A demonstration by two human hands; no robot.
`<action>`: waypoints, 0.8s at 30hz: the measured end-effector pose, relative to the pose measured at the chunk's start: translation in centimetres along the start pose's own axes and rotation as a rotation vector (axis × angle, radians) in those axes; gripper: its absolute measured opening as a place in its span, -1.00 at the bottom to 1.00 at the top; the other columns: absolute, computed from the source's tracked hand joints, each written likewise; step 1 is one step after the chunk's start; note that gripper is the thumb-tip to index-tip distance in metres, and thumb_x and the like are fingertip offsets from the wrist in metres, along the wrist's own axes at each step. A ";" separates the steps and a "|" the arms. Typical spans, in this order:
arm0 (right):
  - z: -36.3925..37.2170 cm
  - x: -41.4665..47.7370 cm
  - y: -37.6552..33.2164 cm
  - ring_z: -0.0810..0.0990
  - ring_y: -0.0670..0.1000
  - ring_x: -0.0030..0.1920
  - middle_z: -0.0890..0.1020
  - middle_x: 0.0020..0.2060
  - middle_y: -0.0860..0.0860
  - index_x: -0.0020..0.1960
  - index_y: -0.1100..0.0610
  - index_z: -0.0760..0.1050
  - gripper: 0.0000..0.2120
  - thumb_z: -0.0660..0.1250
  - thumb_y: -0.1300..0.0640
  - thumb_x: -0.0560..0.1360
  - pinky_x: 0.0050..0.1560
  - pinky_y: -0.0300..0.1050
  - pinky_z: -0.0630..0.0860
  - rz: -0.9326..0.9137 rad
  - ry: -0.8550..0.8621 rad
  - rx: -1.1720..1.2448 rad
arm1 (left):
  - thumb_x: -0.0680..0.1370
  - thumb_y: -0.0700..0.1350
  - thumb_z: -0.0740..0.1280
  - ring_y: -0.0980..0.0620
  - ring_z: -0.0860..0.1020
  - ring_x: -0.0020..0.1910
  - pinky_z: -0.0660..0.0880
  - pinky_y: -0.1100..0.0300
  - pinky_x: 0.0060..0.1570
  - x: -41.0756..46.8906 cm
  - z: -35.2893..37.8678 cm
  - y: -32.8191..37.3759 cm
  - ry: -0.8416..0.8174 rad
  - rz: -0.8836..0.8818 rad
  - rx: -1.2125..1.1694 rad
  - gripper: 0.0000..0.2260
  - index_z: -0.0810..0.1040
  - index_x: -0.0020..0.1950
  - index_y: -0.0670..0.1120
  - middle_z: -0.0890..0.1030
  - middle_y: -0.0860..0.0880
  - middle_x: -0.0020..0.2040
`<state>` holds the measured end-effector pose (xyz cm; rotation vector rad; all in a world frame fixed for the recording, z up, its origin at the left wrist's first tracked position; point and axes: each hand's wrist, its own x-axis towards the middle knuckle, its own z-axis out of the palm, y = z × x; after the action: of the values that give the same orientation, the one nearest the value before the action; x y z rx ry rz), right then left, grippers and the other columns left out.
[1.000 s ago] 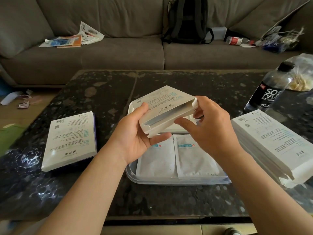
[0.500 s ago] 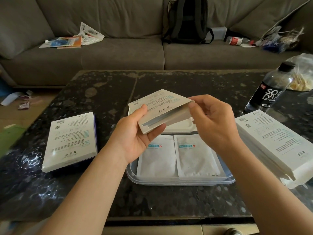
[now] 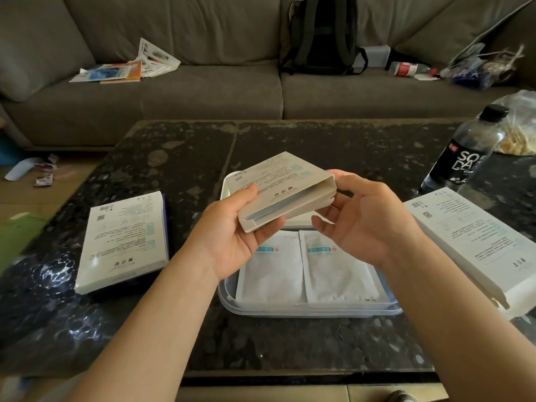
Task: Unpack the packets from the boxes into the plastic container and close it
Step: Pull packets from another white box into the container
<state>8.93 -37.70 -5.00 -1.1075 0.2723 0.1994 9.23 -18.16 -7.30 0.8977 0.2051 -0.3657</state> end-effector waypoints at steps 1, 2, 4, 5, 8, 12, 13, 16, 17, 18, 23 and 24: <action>0.1 0.2 0.1 0.65 0.06 -0.05 0.71 0.00 0.14 0.07 0.11 0.60 -0.86 0.27 0.15 0.61 -0.09 0.01 0.56 -0.029 0.040 -0.020 | 0.64 -0.06 0.36 -0.13 0.72 0.16 0.69 0.11 -0.20 0.0 0.0 0.0 0.003 0.005 -0.005 -0.66 0.57 0.42 -0.01 0.69 -0.19 0.25; 0.2 0.3 0.3 0.66 0.05 -0.08 0.71 -0.07 0.14 -0.01 0.11 0.59 -0.91 0.31 0.15 0.61 -0.10 0.02 0.58 -0.105 0.120 -0.091 | 0.65 -0.06 0.35 -0.13 0.72 0.15 0.69 0.10 -0.19 0.1 -0.1 0.0 0.006 0.014 -0.009 -0.67 0.57 0.42 -0.02 0.69 -0.19 0.25; 0.1 0.2 0.9 0.62 -0.06 -0.19 0.67 -0.19 0.11 -0.11 0.10 0.55 -0.90 0.40 0.13 0.57 -0.17 -0.06 0.63 -0.407 0.361 -0.395 | 0.67 -0.08 0.32 -0.13 0.72 0.15 0.69 0.08 -0.16 0.1 0.1 -0.1 0.008 0.046 -0.019 -0.70 0.57 0.41 -0.03 0.70 -0.18 0.24; 0.2 0.0 1.2 0.58 -0.14 -0.25 0.64 -0.26 0.05 -0.12 0.10 0.54 -0.90 0.42 0.14 0.55 -0.22 -0.16 0.62 -0.605 0.432 -0.569 | 0.68 -0.11 0.31 -0.12 0.73 0.14 0.69 0.06 -0.15 0.1 0.2 0.0 0.010 0.071 -0.031 -0.72 0.58 0.39 -0.03 0.71 -0.17 0.22; 1.1 -1.0 2.6 0.61 -0.16 -0.27 0.64 -0.24 -0.11 -0.10 0.09 0.59 -0.95 0.43 0.17 0.54 -0.28 -0.31 0.57 -0.928 0.221 -0.867 | 0.67 -0.17 0.28 -0.08 0.74 0.10 0.69 -0.01 -0.11 0.2 0.2 0.0 0.010 0.168 -0.067 -0.72 0.57 0.37 -0.01 0.73 -0.13 0.16; 2.0 -1.2 4.5 0.65 -0.13 -0.13 0.70 -0.07 -0.15 0.03 0.05 0.70 -0.89 0.41 0.10 0.55 -0.15 -0.30 0.62 -0.852 0.015 -0.974 | 0.68 -0.12 0.27 -0.03 0.73 0.11 0.69 0.04 -0.08 0.2 -0.1 0.0 0.005 0.241 -0.008 -0.70 0.52 0.41 0.05 0.73 -0.10 0.16; 2.1 -1.1 4.8 0.65 -0.12 -0.11 0.71 -0.05 -0.15 0.05 0.04 0.71 -0.87 0.40 0.11 0.56 -0.15 -0.31 0.61 -0.817 -0.011 -0.956 | 0.69 -0.11 0.26 -0.03 0.73 0.11 0.69 0.05 -0.06 0.2 -0.2 0.0 0.007 0.246 0.003 -0.71 0.51 0.40 0.06 0.74 -0.09 0.14; 2.4 -1.3 5.0 0.64 -0.13 -0.08 0.69 -0.06 -0.21 0.06 0.01 0.71 -0.86 0.40 0.14 0.56 -0.13 -0.36 0.58 -0.730 -0.083 -0.889 | 0.69 -0.09 0.26 -0.07 0.74 0.09 0.69 0.02 0.00 0.2 -0.4 0.1 0.006 0.255 0.012 -0.73 0.51 0.38 0.08 0.75 -0.08 0.10; 2.5 -1.3 5.0 0.64 -0.14 -0.07 0.68 -0.06 -0.24 0.06 0.01 0.71 -0.86 0.40 0.14 0.56 -0.12 -0.38 0.57 -0.719 -0.099 -0.877 | 0.69 -0.09 0.26 -0.08 0.74 0.08 0.69 0.01 0.01 0.2 -0.5 0.1 0.008 0.256 0.013 -0.73 0.51 0.39 0.07 0.75 -0.08 0.10; 2.6 -1.4 5.0 0.64 -0.15 -0.06 0.67 -0.07 -0.26 0.05 0.01 0.71 -0.86 0.41 0.15 0.56 -0.12 -0.38 0.57 -0.710 -0.113 -0.865 | 0.69 -0.08 0.26 -0.09 0.74 0.08 0.69 0.01 0.00 0.3 -0.5 0.1 0.010 0.254 0.013 -0.72 0.50 0.41 0.07 0.74 -0.09 0.11; 3.0 -1.5 4.9 0.65 -0.07 -0.10 0.69 -0.17 -0.22 -0.07 0.01 0.69 -0.89 0.42 0.19 0.54 -0.13 -0.25 0.63 -0.654 -0.166 -0.793 | 0.67 -0.05 0.29 -0.13 0.73 0.11 0.68 0.03 -0.06 0.4 -0.7 0.1 0.034 0.254 0.021 -0.65 0.47 0.47 0.05 0.69 -0.16 0.23; 3.1 -1.5 4.9 0.65 -0.07 -0.10 0.68 -0.17 -0.21 -0.08 0.01 0.68 -0.90 0.43 0.19 0.54 -0.12 -0.25 0.64 -0.652 -0.176 -0.793 | 0.67 -0.05 0.29 -0.13 0.73 0.11 0.67 0.04 -0.07 0.4 -0.7 0.1 0.038 0.252 0.019 -0.65 0.47 0.47 0.05 0.69 -0.17 0.23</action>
<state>6.38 -32.82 -7.43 -1.8870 -0.3700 -0.2024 9.61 -17.66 -7.80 0.9379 0.1218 -0.1166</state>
